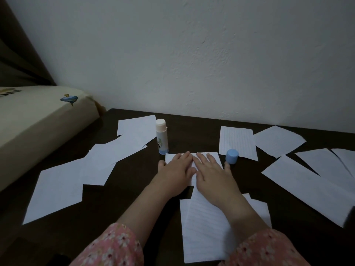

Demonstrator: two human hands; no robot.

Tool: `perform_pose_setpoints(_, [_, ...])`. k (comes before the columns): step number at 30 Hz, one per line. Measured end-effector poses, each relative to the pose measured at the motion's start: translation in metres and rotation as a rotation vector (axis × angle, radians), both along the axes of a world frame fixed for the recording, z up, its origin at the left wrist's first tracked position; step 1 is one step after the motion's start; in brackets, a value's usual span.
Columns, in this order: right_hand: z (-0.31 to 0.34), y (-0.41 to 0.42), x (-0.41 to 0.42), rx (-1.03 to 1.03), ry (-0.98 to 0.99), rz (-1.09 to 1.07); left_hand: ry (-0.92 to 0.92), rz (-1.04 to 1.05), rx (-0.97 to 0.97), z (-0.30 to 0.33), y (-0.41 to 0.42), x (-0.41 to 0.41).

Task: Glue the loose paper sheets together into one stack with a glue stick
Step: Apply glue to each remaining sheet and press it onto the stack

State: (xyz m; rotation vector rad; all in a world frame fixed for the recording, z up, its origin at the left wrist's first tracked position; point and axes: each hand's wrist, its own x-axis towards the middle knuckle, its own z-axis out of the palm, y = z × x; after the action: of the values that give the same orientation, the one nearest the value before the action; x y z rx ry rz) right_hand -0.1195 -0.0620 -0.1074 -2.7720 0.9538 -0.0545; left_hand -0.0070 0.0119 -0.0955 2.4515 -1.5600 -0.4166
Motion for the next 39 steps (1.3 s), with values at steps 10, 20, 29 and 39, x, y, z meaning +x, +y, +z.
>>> perform_pose_setpoints(10, [-0.002,0.003,0.002,0.065,-0.019,-0.147,-0.103,0.238,0.053,-0.002,0.003,-0.007])
perform_pose_setpoints(20, [0.000,0.004,0.000,0.108,-0.026,-0.209,-0.135,0.324,0.057,-0.002,0.000,-0.009])
perform_pose_setpoints(29, [0.013,0.002,-0.019,0.109,-0.063,-0.016,-0.154,0.208,-0.089,0.010,0.016,-0.006])
perform_pose_setpoints(39, [0.010,0.015,-0.033,0.025,0.177,-0.098,0.017,0.042,0.109,0.006,0.029,0.007])
